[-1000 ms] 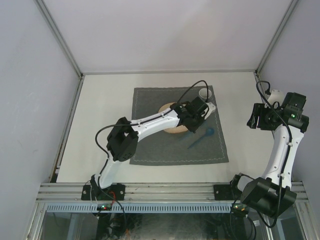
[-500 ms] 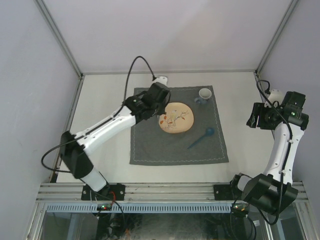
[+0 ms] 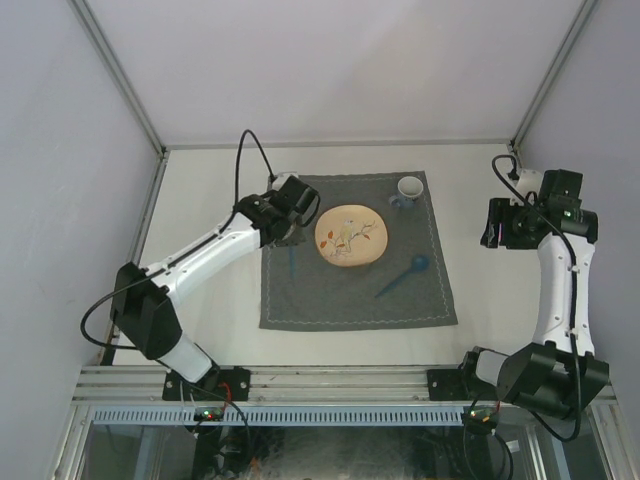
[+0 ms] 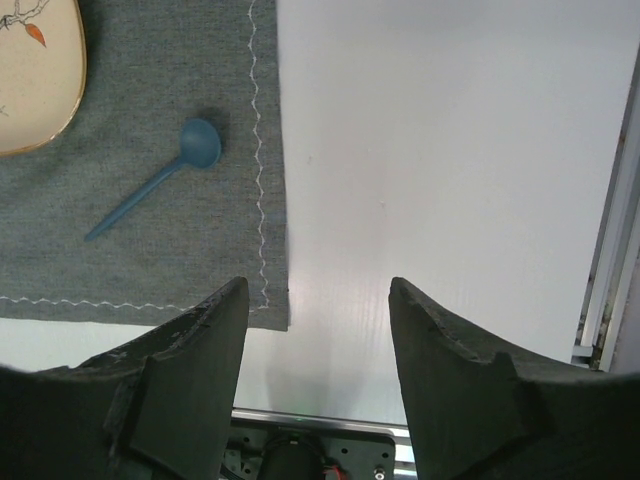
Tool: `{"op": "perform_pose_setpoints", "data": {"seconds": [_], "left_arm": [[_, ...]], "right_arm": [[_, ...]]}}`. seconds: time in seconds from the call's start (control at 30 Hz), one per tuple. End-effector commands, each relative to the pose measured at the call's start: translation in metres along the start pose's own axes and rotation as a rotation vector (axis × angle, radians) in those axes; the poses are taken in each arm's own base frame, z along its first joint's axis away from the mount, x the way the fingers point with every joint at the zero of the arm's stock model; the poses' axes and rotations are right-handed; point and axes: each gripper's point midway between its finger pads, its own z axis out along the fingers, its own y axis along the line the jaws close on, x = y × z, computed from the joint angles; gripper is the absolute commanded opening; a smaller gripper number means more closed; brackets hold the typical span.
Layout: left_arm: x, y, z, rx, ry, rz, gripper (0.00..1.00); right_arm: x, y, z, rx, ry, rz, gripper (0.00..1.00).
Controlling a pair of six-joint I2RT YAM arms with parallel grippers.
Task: Set the dinner table for one person
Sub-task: Place the fork on the napkin.
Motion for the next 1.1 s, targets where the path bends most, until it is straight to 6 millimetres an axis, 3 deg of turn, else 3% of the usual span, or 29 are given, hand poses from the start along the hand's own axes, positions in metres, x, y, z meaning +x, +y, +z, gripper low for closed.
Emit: {"op": "perform_pose_setpoints", "data": {"seconds": [0.0, 0.17, 0.37, 0.77, 1.07], "left_arm": [[0.029, -0.002, 0.022, 0.007, 0.137, -0.01, 0.0], [0.065, -0.007, 0.049, -0.001, 0.287, 0.029, 0.0], [0.088, -0.006, 0.068, 0.001, 0.36, 0.004, 0.0], [0.102, -0.006, 0.082, 0.009, 0.373, -0.01, 0.0], [0.096, -0.008, 0.093, 0.018, 0.345, -0.014, 0.0]], "right_arm": [[-0.021, -0.006, -0.009, 0.06, -0.066, 0.006, 0.58], [-0.023, -0.005, -0.003, 0.063, -0.055, 0.009, 0.57], [-0.023, -0.006, 0.001, 0.074, -0.046, 0.002, 0.57], [-0.022, -0.006, 0.004, 0.073, -0.036, -0.001, 0.57], [-0.02, -0.006, 0.001, 0.081, -0.035, -0.003, 0.57]]}}
